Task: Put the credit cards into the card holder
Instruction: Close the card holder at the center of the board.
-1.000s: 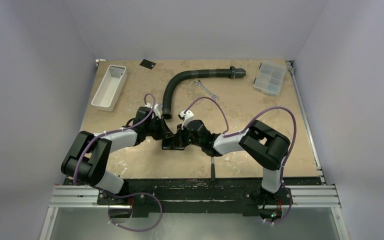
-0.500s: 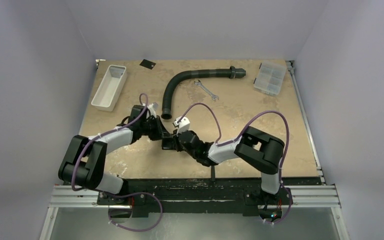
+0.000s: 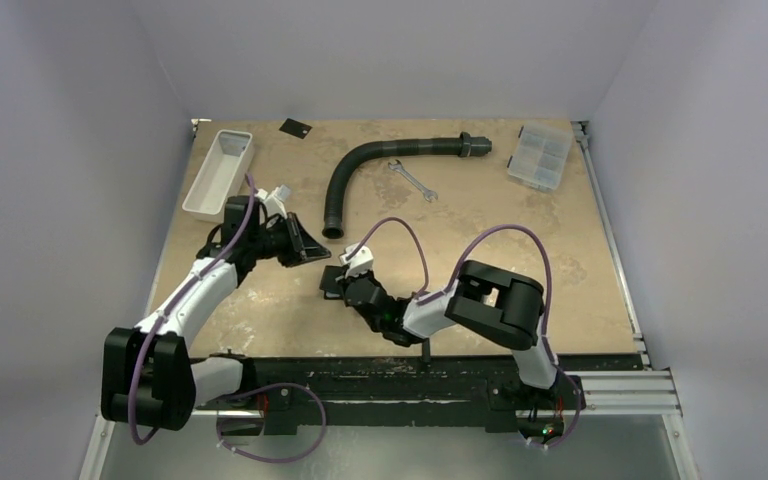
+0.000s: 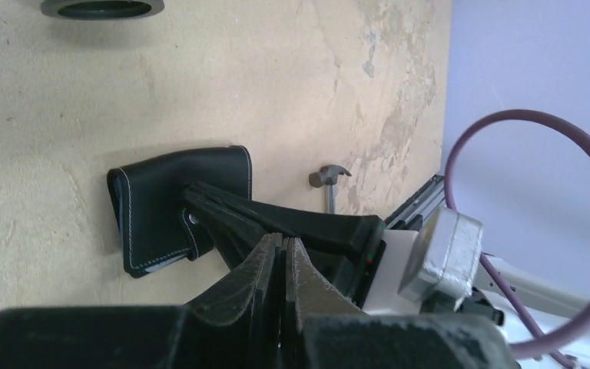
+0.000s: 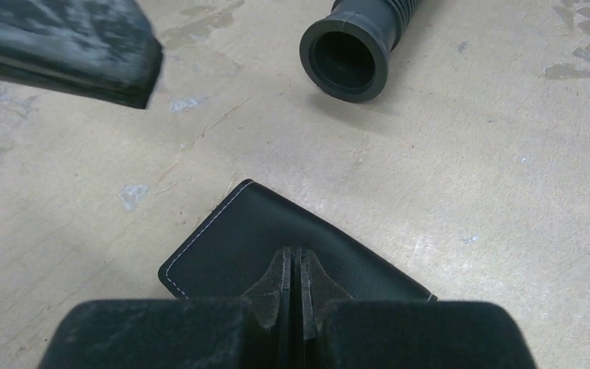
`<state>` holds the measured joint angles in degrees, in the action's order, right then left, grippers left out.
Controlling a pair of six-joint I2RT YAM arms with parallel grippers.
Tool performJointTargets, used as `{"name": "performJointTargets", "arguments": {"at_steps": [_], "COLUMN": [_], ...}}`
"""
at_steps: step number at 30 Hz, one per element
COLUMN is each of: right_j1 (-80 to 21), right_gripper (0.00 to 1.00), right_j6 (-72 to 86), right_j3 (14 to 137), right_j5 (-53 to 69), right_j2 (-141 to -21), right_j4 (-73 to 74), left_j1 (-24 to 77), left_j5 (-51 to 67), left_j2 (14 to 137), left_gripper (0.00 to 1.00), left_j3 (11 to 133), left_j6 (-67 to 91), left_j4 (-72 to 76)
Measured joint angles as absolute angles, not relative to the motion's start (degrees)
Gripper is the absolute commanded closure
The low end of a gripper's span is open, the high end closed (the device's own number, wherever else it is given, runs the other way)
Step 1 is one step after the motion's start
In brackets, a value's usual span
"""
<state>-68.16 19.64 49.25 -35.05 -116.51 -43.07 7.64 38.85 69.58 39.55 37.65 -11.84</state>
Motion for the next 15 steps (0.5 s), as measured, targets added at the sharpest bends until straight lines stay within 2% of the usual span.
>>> {"name": "performJointTargets", "arguments": {"at_steps": [6,7,12,15], "right_j1": [-68.6,-68.6,-67.9,-68.9], "right_gripper": [1.00,0.98,0.71,0.56], "right_j6": [22.3,23.5,29.8,31.4], "right_j3": [51.1,51.1,46.7,44.1], "right_j5": [-38.1,-38.5,-35.8,-34.0], "right_j2": [-121.3,-121.5,-115.6,-106.9], "right_j4": [-48.4,-48.8,-47.3,-35.3], "left_j1": [6.9,6.9,6.8,6.8], "left_j5": [41.0,41.2,40.6,39.8], "left_j2": [67.0,66.9,66.1,66.1], "left_gripper": [0.94,0.93,0.93,0.91], "left_j3": [39.5,39.5,39.4,39.1], "left_j6": [36.9,36.8,36.3,36.2], "left_j4": [-14.4,-14.8,-16.0,-16.0]}}
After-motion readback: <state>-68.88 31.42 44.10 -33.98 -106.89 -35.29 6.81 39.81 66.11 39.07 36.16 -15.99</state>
